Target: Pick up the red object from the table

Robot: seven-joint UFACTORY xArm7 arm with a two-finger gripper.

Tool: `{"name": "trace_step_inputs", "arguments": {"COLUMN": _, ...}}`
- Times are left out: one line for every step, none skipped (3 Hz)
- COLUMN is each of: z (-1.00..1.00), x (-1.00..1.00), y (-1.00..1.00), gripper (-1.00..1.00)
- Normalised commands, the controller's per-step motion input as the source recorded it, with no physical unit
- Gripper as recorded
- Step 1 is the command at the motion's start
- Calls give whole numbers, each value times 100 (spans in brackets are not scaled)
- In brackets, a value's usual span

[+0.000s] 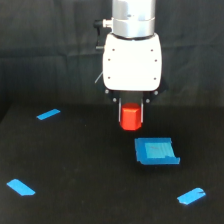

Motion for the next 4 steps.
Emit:
{"name": "trace_step_inputs", "arguments": {"z": 11, "x": -4, "y": 5, "gripper": -100}}
{"name": "trace_step_inputs", "arguments": {"z": 2, "x": 6, "y": 3, "gripper": -100}}
{"name": "trace_step_inputs", "arguments": {"z": 6, "x": 3, "y": 8, "gripper": -100}}
{"name": "trace_step_inputs", "arguments": {"z": -3, "x": 4, "y": 3, "gripper": -96}}
